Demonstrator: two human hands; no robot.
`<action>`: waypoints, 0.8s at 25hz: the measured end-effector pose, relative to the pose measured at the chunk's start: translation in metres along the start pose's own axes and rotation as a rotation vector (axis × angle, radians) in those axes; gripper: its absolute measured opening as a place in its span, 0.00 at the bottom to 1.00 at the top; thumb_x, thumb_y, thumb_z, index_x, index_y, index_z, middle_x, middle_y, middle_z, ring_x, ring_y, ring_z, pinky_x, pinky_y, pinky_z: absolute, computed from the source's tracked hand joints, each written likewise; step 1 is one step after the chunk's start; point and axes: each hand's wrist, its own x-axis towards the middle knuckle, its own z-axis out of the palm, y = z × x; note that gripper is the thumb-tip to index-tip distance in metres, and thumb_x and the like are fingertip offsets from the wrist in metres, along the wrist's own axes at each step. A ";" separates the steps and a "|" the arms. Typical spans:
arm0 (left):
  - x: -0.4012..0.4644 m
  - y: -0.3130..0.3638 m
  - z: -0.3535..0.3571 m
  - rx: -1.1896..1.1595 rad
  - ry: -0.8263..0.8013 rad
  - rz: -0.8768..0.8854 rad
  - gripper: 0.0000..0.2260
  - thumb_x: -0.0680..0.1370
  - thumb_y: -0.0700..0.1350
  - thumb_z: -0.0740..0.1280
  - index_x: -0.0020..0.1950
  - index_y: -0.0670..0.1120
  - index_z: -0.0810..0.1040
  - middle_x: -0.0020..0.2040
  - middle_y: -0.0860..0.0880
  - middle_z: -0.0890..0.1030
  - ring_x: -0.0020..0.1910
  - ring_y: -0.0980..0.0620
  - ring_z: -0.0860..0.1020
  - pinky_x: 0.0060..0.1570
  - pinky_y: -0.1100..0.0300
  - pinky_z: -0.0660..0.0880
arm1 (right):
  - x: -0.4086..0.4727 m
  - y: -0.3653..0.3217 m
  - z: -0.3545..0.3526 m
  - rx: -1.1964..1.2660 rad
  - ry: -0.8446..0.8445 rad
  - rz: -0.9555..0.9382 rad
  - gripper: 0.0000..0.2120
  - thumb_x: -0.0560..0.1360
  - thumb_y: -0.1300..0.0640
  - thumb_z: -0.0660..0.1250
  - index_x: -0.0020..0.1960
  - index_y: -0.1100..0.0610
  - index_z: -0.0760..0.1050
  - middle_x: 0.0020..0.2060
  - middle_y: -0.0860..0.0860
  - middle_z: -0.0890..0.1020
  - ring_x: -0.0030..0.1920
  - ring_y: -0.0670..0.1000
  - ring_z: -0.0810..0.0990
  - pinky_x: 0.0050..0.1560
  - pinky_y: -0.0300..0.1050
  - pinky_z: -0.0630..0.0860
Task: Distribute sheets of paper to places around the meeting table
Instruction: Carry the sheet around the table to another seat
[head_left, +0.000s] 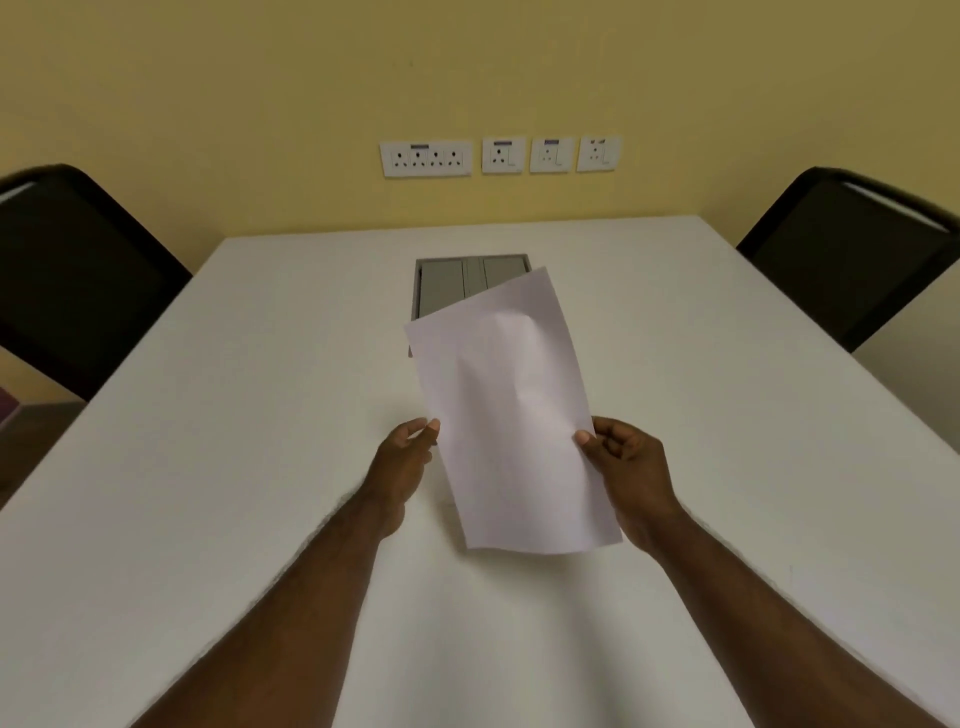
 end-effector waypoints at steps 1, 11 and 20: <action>-0.015 0.006 -0.001 -0.015 0.016 0.030 0.16 0.78 0.50 0.66 0.64 0.46 0.75 0.55 0.48 0.78 0.52 0.50 0.76 0.43 0.62 0.68 | -0.014 -0.011 -0.005 0.000 0.009 -0.003 0.06 0.75 0.60 0.70 0.51 0.53 0.82 0.44 0.49 0.88 0.42 0.48 0.86 0.42 0.41 0.80; -0.186 0.056 0.013 -0.090 -0.099 0.277 0.03 0.77 0.43 0.68 0.46 0.49 0.82 0.45 0.50 0.83 0.45 0.50 0.78 0.48 0.57 0.71 | -0.164 -0.097 -0.076 0.066 0.167 -0.002 0.09 0.75 0.62 0.69 0.55 0.61 0.81 0.45 0.53 0.87 0.45 0.53 0.84 0.52 0.49 0.80; -0.337 0.073 0.114 -0.099 -0.307 0.372 0.05 0.78 0.44 0.68 0.49 0.45 0.82 0.49 0.46 0.84 0.47 0.48 0.78 0.54 0.48 0.73 | -0.308 -0.153 -0.207 0.099 0.364 -0.045 0.07 0.75 0.60 0.69 0.53 0.57 0.81 0.50 0.55 0.86 0.51 0.56 0.84 0.55 0.51 0.79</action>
